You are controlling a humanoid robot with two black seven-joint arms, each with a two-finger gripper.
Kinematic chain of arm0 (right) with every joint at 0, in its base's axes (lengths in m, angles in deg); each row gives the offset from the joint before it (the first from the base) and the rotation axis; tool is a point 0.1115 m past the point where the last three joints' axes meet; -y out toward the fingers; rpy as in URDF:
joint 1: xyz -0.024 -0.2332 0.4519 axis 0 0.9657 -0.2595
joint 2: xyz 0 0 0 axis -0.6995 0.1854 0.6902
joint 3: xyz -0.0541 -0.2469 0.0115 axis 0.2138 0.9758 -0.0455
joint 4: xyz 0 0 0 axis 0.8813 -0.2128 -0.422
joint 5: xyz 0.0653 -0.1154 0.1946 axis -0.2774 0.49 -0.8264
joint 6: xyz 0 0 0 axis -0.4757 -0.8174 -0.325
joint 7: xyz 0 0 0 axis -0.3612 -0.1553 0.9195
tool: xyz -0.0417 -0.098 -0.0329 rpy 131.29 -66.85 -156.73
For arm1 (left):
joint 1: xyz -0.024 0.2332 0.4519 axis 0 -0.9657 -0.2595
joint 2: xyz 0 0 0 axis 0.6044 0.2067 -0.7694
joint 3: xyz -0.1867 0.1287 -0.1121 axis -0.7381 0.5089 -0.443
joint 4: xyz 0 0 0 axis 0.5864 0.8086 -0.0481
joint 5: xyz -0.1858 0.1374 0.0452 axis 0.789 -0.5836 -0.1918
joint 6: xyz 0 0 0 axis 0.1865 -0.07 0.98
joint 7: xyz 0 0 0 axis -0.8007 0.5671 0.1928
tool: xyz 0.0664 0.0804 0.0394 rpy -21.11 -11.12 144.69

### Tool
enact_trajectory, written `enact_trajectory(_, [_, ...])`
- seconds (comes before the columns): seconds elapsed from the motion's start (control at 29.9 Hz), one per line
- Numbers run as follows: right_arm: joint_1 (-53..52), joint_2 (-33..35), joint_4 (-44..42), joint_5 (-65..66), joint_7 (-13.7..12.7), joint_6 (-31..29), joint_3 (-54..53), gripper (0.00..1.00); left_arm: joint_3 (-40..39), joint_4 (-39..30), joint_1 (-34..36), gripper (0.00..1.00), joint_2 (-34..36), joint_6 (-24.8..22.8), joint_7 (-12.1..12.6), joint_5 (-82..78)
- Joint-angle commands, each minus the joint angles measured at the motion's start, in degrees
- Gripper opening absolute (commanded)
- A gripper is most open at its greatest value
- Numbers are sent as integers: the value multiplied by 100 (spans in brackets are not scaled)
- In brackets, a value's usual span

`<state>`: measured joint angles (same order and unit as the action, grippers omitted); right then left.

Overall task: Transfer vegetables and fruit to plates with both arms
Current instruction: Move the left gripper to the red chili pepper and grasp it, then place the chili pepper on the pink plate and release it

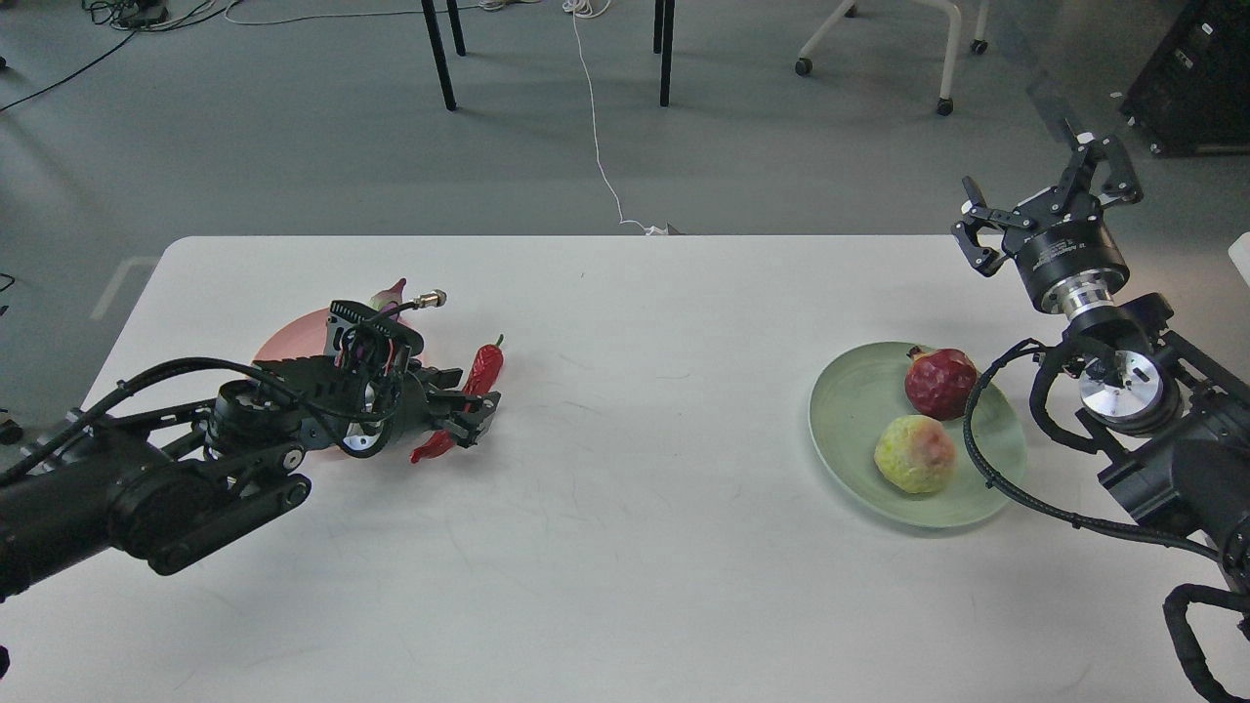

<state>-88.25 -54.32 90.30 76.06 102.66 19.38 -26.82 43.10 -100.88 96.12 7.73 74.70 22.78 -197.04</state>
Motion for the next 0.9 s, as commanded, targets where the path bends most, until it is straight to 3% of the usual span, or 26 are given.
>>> enact_trajectory(0.0, [1,-16,-3,0,0,0,0,99,-6,134,-68,51,-40,-1,0,14])
enact_trajectory(0.1, [1,-25,-3,0,0,0,0,99,-6,134,-111,42,-66,8,0,14])
enact_trajectory(0.33, [10,10,-12,0,0,0,0,99,-15,64,-120,8,4,-1,-26,40])
enact_trajectory(0.57, [1,-8,-12,0,0,0,0,99,-480,-418,-50,7,205,-1,-44,593])
enact_trajectory(0.67, [-8,1,-12,0,0,0,0,99,-727,-762,-24,8,609,-18,-53,822])
enact_trajectory(0.87, [-8,19,-12,0,0,0,-8,99,-727,-561,20,8,1576,8,-184,866])
